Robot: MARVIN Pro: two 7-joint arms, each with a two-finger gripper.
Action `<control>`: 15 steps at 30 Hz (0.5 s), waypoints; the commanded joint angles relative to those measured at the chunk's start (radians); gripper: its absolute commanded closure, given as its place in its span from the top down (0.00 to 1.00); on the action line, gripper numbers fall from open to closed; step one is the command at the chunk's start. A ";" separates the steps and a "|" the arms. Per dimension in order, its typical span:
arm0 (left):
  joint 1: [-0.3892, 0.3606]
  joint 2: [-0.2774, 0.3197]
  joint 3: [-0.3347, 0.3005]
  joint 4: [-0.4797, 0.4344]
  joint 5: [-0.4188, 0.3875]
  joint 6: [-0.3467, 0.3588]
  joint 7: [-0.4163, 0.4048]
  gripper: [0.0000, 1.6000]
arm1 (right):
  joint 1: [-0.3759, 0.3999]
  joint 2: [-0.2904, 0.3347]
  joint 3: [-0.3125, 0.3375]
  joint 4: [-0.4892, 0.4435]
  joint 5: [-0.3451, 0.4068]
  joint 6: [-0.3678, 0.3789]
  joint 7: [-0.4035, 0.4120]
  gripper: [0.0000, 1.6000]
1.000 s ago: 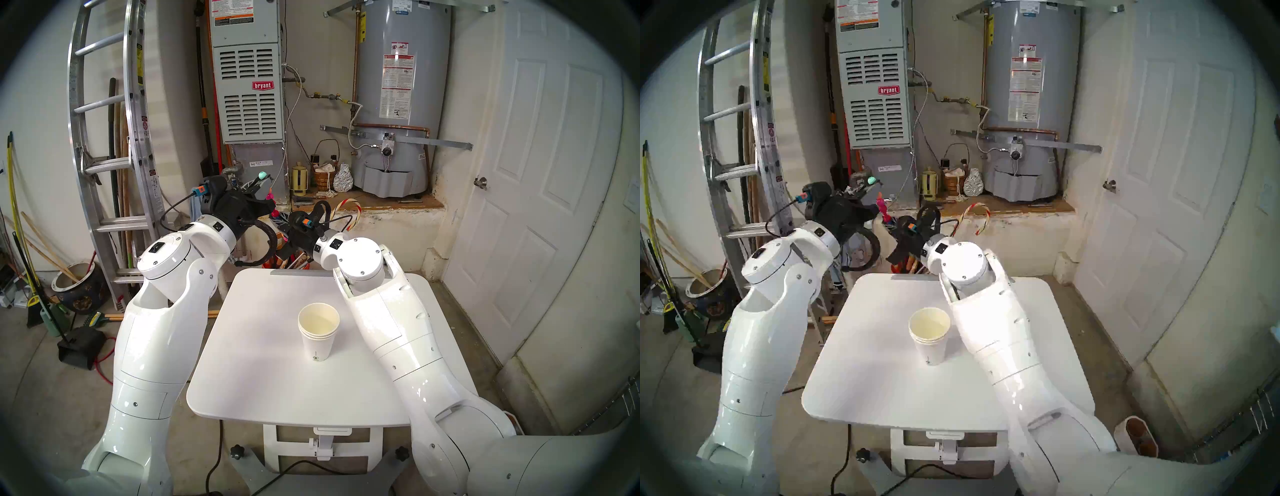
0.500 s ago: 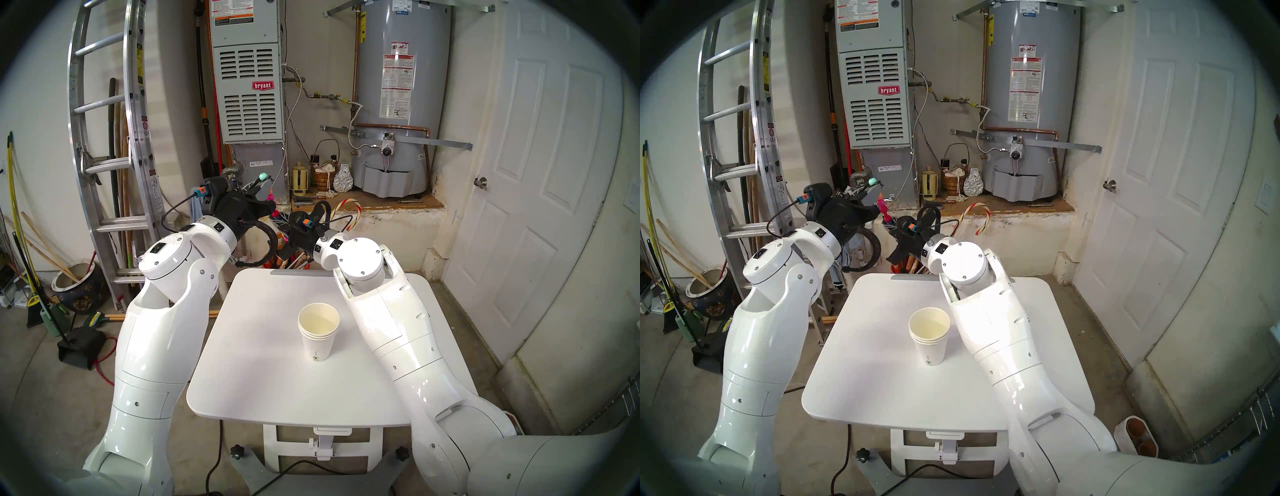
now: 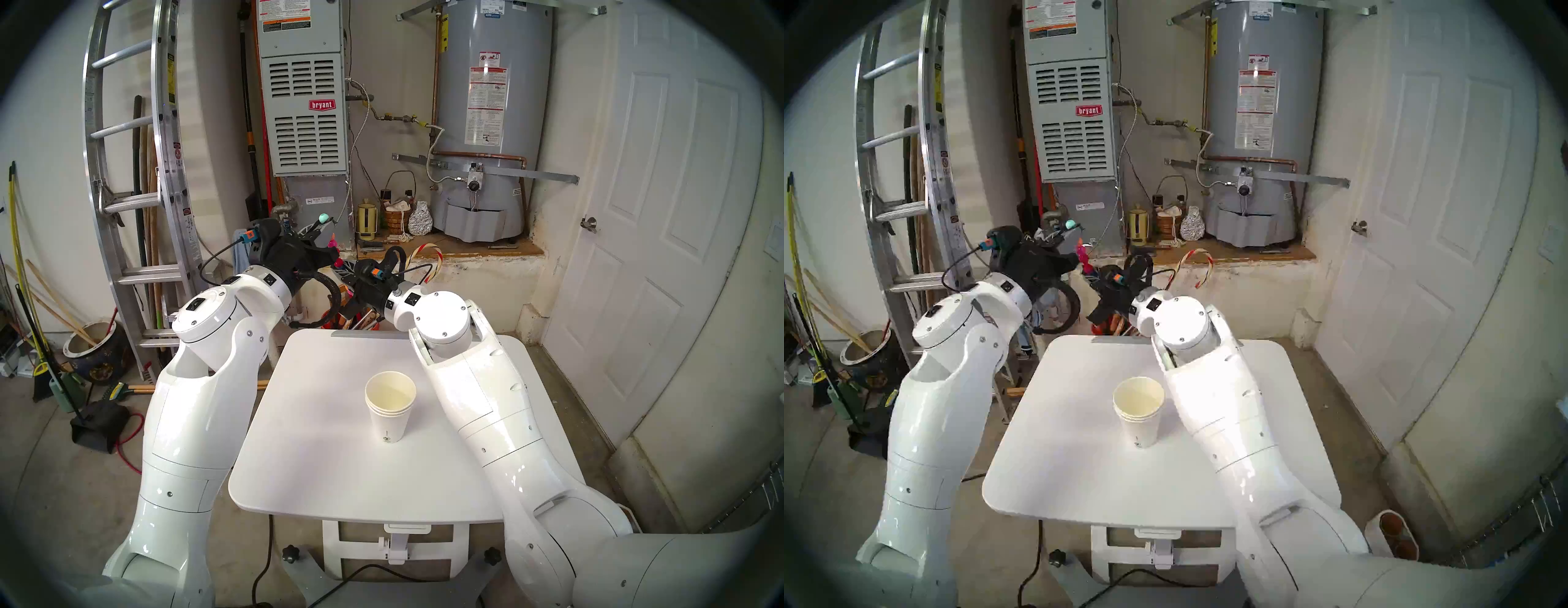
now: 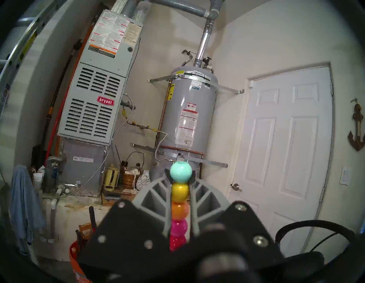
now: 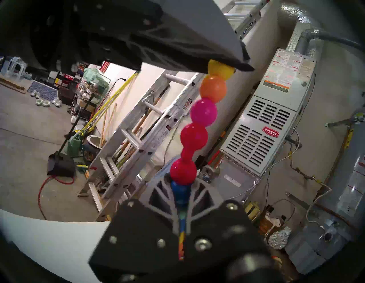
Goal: Switch the marker to another color
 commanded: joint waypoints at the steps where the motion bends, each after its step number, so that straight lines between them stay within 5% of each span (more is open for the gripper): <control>1: 0.006 0.009 0.016 -0.010 0.028 -0.059 -0.026 0.00 | 0.044 -0.031 0.016 -0.033 0.039 0.055 0.041 0.00; 15: 0.023 0.045 0.038 0.005 0.101 -0.115 -0.051 0.00 | 0.052 -0.013 0.050 -0.078 0.068 0.123 0.141 0.00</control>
